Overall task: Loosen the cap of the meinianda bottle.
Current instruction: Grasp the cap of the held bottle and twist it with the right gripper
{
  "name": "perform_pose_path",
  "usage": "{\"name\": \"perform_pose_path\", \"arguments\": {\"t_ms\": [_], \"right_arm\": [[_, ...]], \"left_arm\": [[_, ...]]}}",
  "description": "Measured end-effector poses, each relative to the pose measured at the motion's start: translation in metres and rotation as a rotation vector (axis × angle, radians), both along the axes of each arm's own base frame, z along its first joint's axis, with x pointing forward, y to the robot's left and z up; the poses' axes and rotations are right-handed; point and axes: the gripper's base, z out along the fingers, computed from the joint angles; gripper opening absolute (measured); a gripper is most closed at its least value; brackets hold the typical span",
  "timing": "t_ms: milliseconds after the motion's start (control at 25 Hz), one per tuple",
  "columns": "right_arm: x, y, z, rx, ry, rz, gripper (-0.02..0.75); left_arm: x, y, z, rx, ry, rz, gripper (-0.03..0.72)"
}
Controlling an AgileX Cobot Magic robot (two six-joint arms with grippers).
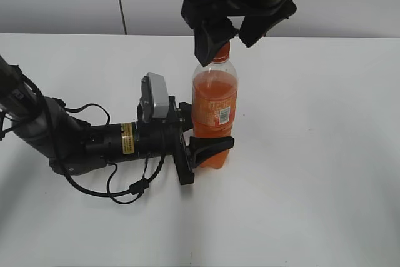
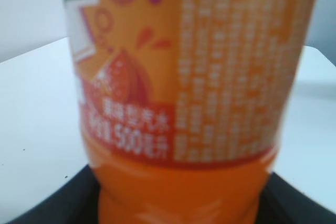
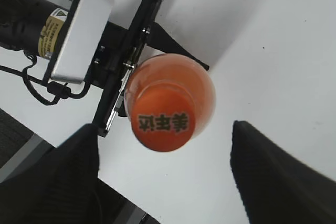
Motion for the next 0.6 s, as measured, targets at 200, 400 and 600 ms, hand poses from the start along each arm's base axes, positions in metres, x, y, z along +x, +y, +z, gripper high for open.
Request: {"name": "perform_pose_path", "arguments": {"t_ms": [200,400,600], "right_arm": [[0.0004,-0.0005,0.0,-0.006,-0.005,0.0,0.585],[0.0006,-0.0004,-0.0005,-0.007,-0.005,0.0,0.585],[0.0037,0.0021,-0.0073,-0.015,0.004,-0.001,0.56]], "left_arm": [[0.0,0.0,0.0,0.0,0.0,0.0,0.398],[0.0,0.0,0.0,0.0,0.0,0.0,0.398],[0.0,0.0,0.0,0.0,0.0,0.0,0.398]]}}
